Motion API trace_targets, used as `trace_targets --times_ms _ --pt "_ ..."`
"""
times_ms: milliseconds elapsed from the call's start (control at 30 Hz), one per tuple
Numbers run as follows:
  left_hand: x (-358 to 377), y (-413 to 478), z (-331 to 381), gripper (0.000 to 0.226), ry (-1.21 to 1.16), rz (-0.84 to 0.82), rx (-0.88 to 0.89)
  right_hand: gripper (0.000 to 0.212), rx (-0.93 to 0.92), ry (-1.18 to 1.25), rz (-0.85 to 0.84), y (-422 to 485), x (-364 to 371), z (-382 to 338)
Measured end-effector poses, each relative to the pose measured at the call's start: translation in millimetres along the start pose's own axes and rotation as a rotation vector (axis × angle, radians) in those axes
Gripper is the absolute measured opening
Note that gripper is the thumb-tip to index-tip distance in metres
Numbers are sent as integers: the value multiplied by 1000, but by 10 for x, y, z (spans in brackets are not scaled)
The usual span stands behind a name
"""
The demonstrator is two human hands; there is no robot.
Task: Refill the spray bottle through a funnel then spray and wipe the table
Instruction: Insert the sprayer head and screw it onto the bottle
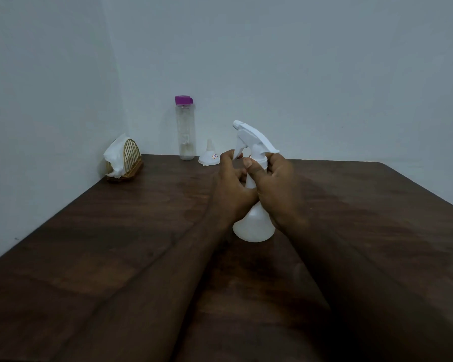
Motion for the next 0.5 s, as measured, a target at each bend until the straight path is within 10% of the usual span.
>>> trace_targets --times_ms 367,500 --pt "116 -107 -57 83 -154 -106 -37 18 166 157 -244 101 95 76" --pt "344 -202 -107 82 -64 -397 -19 28 214 61 -357 215 186 51"
Point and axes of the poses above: each hand's wrist, its own y-axis towards the middle knuckle, its own x-axis out of the palm, z = x × y, the point moved 10 cm from there along y, towards the middle knuckle, and after that the axes turned 9 degrees about y, right-handed, at the moved point
